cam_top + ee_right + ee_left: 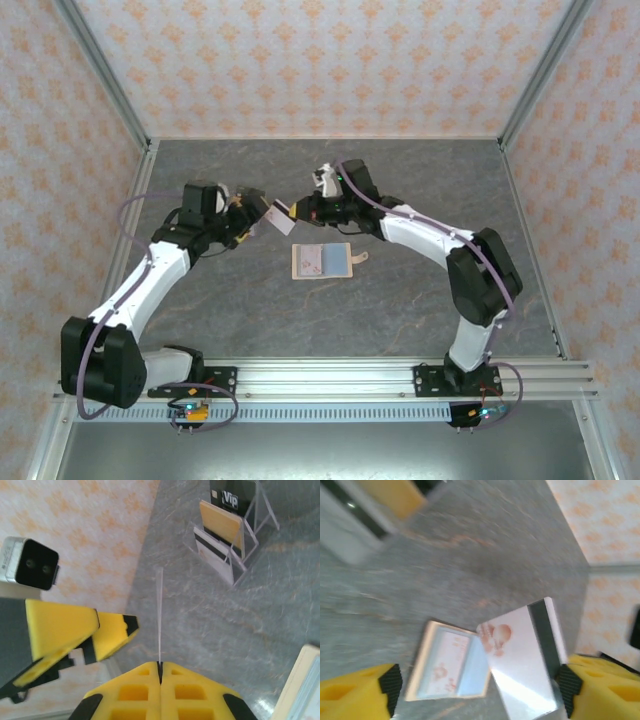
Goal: Take the credit cards out of the card holder
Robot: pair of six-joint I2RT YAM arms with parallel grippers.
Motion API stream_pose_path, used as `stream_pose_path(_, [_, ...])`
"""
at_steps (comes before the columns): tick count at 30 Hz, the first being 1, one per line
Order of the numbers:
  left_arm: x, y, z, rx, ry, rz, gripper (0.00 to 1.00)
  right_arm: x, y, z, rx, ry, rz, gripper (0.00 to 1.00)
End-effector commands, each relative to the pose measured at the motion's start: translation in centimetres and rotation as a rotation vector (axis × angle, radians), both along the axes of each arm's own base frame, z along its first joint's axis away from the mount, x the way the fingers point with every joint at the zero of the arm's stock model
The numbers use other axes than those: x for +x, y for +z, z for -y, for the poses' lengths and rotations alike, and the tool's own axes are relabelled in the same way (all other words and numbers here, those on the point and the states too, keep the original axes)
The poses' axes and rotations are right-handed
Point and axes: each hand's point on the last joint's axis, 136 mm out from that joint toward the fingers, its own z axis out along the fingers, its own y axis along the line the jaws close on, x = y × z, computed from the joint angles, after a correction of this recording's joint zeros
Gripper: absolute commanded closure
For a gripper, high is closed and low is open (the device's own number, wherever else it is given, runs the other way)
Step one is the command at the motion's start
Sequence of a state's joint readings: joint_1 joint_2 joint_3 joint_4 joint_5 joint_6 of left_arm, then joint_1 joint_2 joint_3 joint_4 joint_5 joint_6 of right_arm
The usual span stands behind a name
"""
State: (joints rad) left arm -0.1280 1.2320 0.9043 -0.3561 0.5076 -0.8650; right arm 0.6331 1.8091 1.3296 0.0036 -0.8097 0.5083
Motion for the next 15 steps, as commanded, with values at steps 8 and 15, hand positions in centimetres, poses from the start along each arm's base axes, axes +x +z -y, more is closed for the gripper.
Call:
stream_pose_path(8, [-4.7,-4.6,-9.2,0.315,0.165,-0.211,0.01,3.8,-3.8,-4.6,-0.320,0.160,0.462,1.00])
stream_pose_path(15, [-5.1,-5.6,-9.9,0.313,0.172,-0.237,0.00,5.1,-3.5,-8.4,-0.286,0.241,0.625,1.00])
